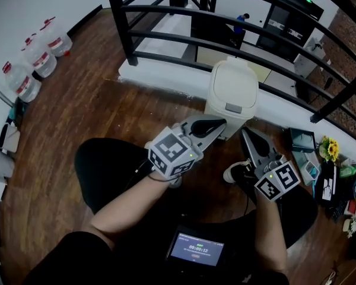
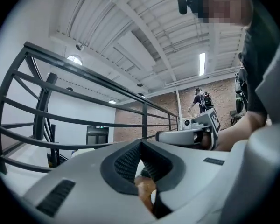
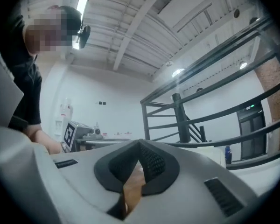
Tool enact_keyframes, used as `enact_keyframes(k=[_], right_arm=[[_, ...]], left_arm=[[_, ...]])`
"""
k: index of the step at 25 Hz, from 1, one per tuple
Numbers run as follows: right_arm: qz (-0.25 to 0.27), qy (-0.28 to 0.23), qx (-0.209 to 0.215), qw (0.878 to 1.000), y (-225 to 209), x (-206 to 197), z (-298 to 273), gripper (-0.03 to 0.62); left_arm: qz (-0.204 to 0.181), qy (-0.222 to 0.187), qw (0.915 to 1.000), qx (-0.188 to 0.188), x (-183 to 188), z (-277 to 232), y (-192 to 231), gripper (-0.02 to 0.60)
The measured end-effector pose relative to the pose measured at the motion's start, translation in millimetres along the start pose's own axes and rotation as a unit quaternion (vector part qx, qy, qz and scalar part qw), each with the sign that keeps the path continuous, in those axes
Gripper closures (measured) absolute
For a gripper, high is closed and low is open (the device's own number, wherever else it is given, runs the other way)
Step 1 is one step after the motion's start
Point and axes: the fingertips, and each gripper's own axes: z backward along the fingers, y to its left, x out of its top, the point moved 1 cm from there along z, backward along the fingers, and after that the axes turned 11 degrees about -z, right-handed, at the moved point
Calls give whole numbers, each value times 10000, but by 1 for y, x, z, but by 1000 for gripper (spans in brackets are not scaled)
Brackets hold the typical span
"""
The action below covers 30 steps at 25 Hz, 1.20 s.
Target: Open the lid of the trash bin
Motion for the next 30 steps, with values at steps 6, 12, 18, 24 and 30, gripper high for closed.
enact_keyframes(k=[6, 12, 18, 24, 30], right_arm=[[-108, -56, 338, 9994, 54, -7, 23, 571], [152, -77, 213, 9996, 48, -30, 25, 572], [260, 3, 119, 9996, 34, -40, 24, 572], [175, -55, 77, 9998, 30, -44, 26, 572], [156, -32, 98, 9998, 30, -46, 25, 572]], left_arm=[[23, -192, 9994, -278, 8, 30, -44, 545], [146, -231, 9992, -276, -13, 25, -51, 545], [62, -40, 9994, -333, -34, 19, -55, 545], [102, 10, 9994, -328, -41, 18, -55, 545], [124, 87, 9994, -322, -47, 19, -54, 545]])
